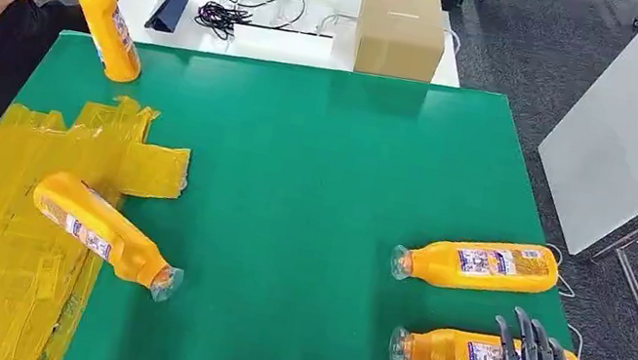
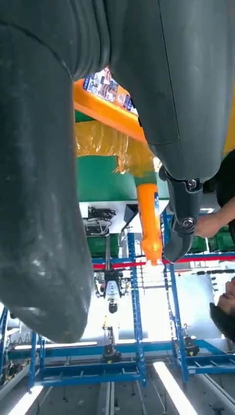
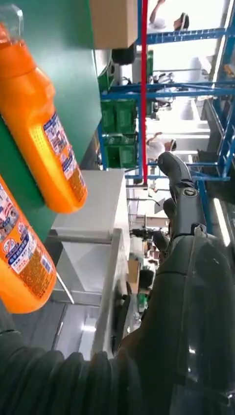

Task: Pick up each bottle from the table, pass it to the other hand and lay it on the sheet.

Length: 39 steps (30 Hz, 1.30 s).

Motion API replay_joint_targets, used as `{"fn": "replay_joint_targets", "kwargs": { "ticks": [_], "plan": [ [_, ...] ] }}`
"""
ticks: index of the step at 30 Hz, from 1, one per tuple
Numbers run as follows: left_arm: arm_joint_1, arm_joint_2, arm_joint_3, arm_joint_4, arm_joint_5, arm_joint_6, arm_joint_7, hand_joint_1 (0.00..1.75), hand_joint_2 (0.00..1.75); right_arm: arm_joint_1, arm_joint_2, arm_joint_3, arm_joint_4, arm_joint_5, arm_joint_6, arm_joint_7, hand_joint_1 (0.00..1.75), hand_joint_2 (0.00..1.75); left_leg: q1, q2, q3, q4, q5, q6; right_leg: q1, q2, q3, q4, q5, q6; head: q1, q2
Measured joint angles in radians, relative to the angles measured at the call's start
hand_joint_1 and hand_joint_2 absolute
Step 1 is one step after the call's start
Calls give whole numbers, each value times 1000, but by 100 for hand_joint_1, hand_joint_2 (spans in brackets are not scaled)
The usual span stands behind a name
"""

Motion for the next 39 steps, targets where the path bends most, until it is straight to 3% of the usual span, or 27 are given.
{"fn": "replay_joint_targets", "kwargs": {
  "ticks": [11, 17, 25, 39],
  "plan": [
    [5, -2, -3, 0, 22, -80, 35, 0, 0, -34, 5, -42, 64, -14, 121, 7, 0, 175, 0, 0, 0, 0, 0, 0, 0, 0, 0, 0, 0, 0, 0, 0],
    [4, -2, 0, 0, 22, -99, 43, 0, 0, -43, 26, -199, 114, -59, 283, -103, 0, 175, -1, 0, 0, 0, 0, 0, 0, 0, 0, 0, 0, 0, 0, 0],
    [3, -2, 4, 0, 22, -111, 45, 0, 0, -48, 67, -387, 120, -63, 407, -192, 0, 175, 0, 0, 0, 0, -1, 1, 0, 0, 0, 0, 0, 0, 0, 0],
    [3, -2, 17, 0, 40, -138, 53, 0, 0, -95, 84, -485, 122, -42, 444, -232, 0, 175, 0, 0, 0, 0, 0, 1, 0, 0, 1, 0, 0, 0, 0, 0]
  ]
}}
